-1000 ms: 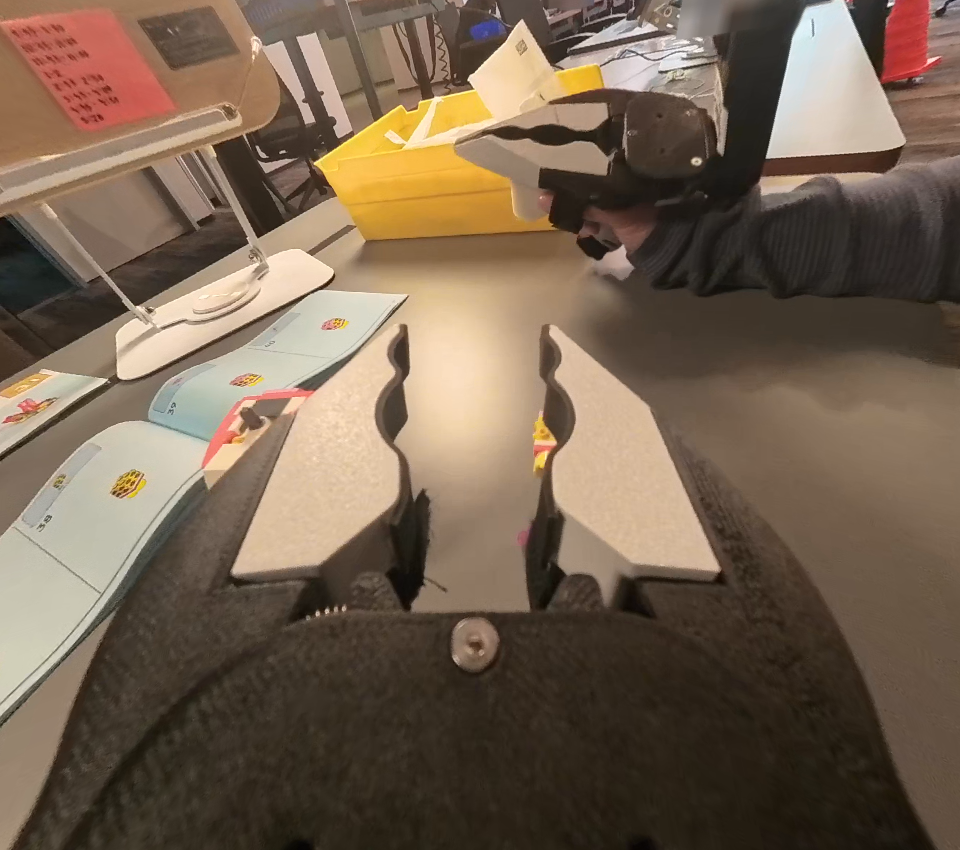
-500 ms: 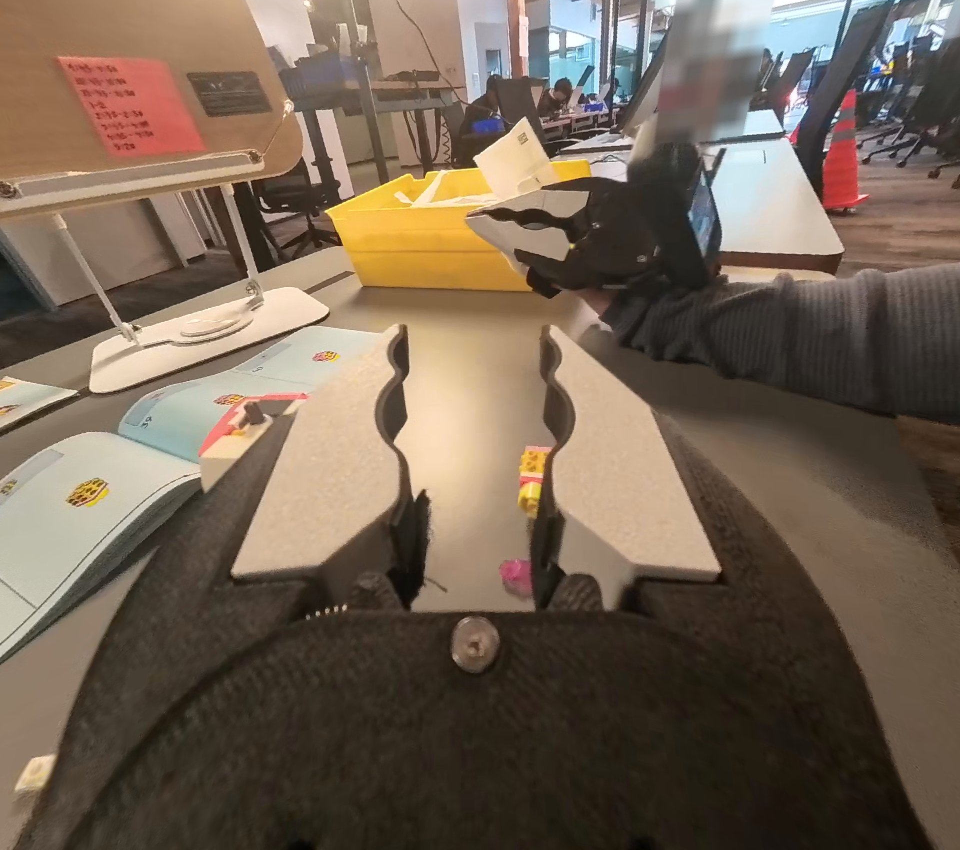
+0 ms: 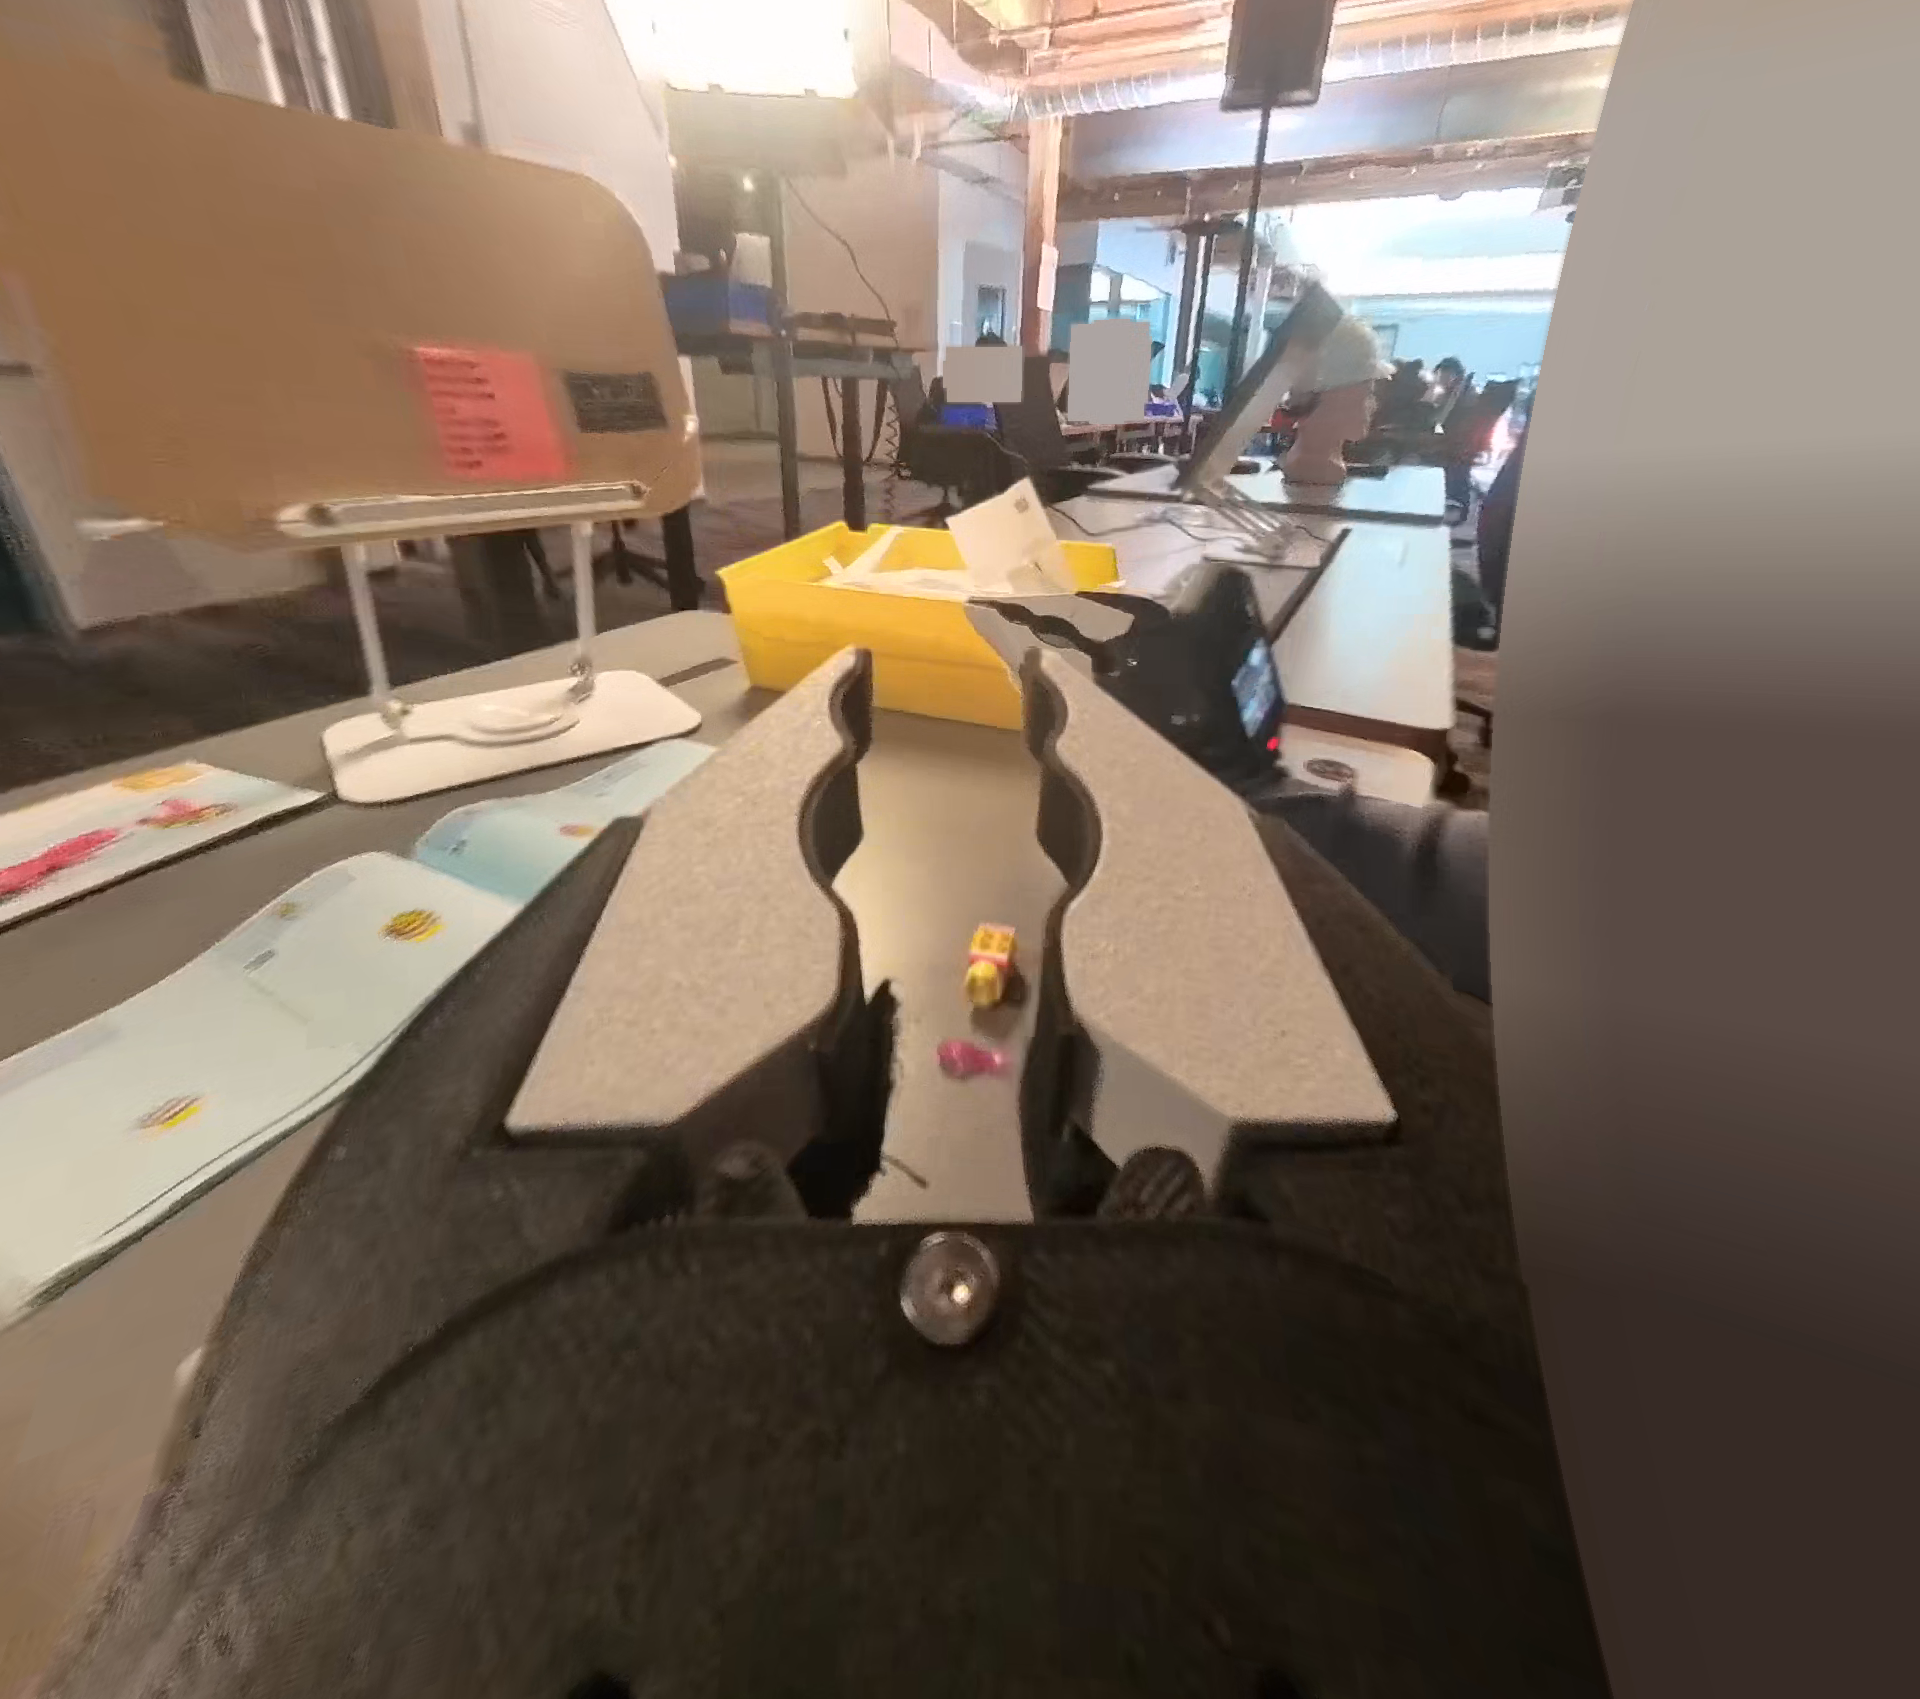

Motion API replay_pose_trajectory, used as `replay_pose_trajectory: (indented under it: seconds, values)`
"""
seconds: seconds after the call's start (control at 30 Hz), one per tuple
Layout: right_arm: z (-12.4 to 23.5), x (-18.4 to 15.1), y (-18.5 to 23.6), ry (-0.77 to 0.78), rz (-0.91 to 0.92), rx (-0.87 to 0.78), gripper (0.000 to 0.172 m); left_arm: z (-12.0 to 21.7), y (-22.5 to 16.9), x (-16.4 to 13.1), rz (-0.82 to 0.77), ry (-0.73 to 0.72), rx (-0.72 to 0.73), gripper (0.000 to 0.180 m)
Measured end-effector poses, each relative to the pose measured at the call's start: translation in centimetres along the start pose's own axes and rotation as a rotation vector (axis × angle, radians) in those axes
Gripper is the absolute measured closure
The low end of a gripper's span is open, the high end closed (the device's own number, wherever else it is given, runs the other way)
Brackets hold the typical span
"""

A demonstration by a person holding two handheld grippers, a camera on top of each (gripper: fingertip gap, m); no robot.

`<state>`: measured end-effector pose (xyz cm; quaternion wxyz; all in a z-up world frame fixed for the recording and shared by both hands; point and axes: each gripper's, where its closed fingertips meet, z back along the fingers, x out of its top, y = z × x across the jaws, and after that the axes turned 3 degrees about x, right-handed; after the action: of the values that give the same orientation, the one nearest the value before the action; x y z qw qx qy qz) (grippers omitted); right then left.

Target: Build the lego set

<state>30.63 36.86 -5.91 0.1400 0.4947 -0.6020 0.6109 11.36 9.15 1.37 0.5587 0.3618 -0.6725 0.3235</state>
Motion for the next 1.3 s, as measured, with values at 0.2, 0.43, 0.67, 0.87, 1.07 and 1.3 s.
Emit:
replay_pose_trajectory:
  seconds: [0.2, 0.43, 0.67, 0.87, 1.07, 1.3]
  values:
    - [-0.3, -0.2, -0.5, -0.008, -0.046, -0.008, 0.172, 11.3, 15.3, 2.0, -0.12, 0.422, 0.48, 0.152]
    - [-0.3, -0.5, -0.2, 0.002, -0.042, 0.003, 0.172, 17.4, 31.7, -5.9, 0.022, 1.105, 0.718, 0.177]
    - [-0.4, -0.5, 0.0, -0.003, -0.052, 0.021, 0.172, 20.2, 35.4, -11.4, 0.028, 1.576, 0.757, 0.18]
    - [-0.6, -0.6, 0.3, -0.002, -0.057, 0.037, 0.172, 21.5, 35.2, -13.5, 0.111, 1.693, 0.747, 0.18]
    - [-0.5, -0.6, -0.3, -0.007, -0.072, 0.009, 0.172, 21.9, 35.5, -13.9, 0.019, 1.773, 0.711, 0.18]
    - [-0.2, -0.5, -1.1, -0.012, -0.086, -0.03, 0.171, 18.5, 35.5, -13.1, 0.164, 1.578, 0.626, 0.18]
